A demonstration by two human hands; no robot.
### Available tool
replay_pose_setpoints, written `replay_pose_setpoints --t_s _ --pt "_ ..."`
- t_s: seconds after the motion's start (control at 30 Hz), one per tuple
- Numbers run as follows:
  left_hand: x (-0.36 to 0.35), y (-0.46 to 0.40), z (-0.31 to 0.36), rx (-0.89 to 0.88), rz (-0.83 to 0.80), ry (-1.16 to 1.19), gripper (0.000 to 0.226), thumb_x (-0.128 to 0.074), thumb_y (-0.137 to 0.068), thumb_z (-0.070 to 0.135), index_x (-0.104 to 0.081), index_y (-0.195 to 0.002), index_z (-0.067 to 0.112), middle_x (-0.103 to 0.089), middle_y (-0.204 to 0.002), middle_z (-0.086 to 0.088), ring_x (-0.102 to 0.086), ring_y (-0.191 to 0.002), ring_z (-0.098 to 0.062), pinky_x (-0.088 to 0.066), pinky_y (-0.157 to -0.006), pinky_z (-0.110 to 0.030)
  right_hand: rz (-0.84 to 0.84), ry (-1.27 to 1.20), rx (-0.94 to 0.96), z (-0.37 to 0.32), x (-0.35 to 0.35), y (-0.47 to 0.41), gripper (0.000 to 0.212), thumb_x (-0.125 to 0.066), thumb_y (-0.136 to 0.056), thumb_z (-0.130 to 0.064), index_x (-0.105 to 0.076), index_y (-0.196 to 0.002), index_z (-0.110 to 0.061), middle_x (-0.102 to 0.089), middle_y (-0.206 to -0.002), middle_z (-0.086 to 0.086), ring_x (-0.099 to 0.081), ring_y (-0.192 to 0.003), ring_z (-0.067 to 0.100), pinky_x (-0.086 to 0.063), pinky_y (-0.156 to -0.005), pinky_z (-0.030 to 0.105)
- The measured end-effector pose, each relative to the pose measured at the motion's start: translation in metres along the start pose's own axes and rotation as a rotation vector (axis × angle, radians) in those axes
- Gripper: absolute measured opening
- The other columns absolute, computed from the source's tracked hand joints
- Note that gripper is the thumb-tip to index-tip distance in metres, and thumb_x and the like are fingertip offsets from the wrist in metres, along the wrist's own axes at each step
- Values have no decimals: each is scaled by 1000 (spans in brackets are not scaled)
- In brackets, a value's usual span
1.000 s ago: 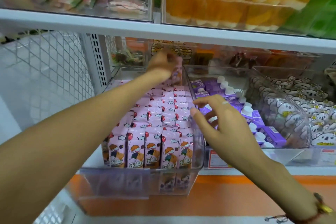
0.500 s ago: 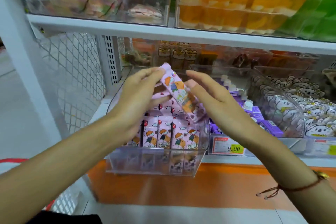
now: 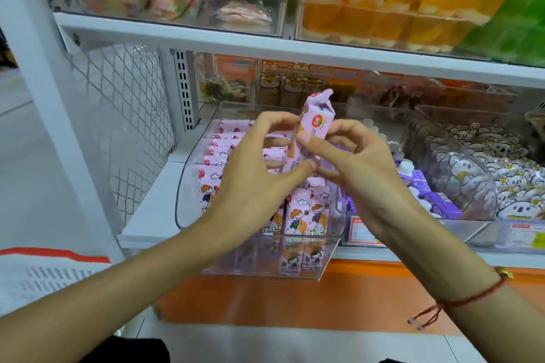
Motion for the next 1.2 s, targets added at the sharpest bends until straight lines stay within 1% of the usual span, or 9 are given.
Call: replay_pose_setpoints --t_s 0.1,0.2,0.37,0.53,0.67,0.83,0.97,1.07,1.2 --pt "2 -6 -1 49 0 85 41 -71 -84 22 -57 -122 25 -66 -114 15 -62 -102 3 -50 -76 -12 -12 5 17 -5 3 -1 34 -70 -83 -19 -59 -114 -10 -72 -83 -4 -69 -76 9 -55 -64 21" --pt "0 -9 -6 325 -197 241 34 -64 -86 34 -65 -120 24 -72 -109 7 -67 -99 -5 -50 -86 -21 -2 60 10 -8 8 -3 32 -65 -89 -20 -59 -120 -14 -71 -75 -8 -67 -69 7 -50 -54 18" --pt "-6 -6 -8 646 -348 571 37 -63 -76 37 -72 -104 14 -75 -95 -5 -72 -71 -10 -57 -59 -19 18 39 -81 -1 11 -8 34 -65 -88 -18 -58 -121 -10 -68 -62 -4 -57 -48 6 -45 -43 16" --pt "-3 -8 -10 620 -377 513 32 -58 -90 32 -68 -114 12 -74 -104 -5 -72 -84 -12 -58 -69 -22 -3 41 -40 -1 11 -8 36 -66 -87 -18 -53 -121 -12 -69 -63 -6 -61 -52 4 -47 -46 17" --pt "5 -12 -9 402 -297 278 39 -65 -89 16 -59 -126 27 -71 -113 7 -67 -102 -7 -51 -92 -29 -127 115 161 -13 11 -7 44 -65 -85 -3 -53 -124 -21 -69 -88 -4 -68 -82 8 -51 -68 16" --pt "9 -11 -8 270 -191 244 53 -73 -80 9 -52 -127 25 -64 -124 5 -66 -105 -7 -53 -92 -28 -245 189 344 -19 9 -2 54 -67 -83 1 -53 -126 -27 -64 -110 2 -64 -99 14 -50 -84 23" --pt "11 -13 -11 281 -72 391 51 -71 -84 11 -50 -129 23 -66 -121 2 -68 -102 -12 -56 -79 -25 -290 330 332 -12 3 2 66 -72 -82 -18 -41 -137 -36 -60 -118 -4 -58 -110 5 -50 -90 24" --pt "12 -12 -15 327 33 455 48 -73 -81 18 -53 -125 15 -66 -119 -4 -69 -101 -14 -55 -74 -21 -264 481 377 -7 -2 6 51 -72 -82 -22 -48 -126 -32 -58 -108 -16 -55 -103 -2 -48 -82 16" --pt "19 -11 -20 324 117 337 81 -79 -65 34 -41 -136 22 -59 -127 5 -64 -108 -9 -53 -89 -27 -249 376 313 -6 1 1 26 -68 -85 -12 -61 -109 -22 -67 -108 -4 -63 -97 6 -55 -80 24"
Point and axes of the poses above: each hand's wrist, its own y-axis away from the middle knuckle, its own x-axis out of the back of the hand, z = x × y, the point moved 4 cm from there along -y, towards the middle knuckle
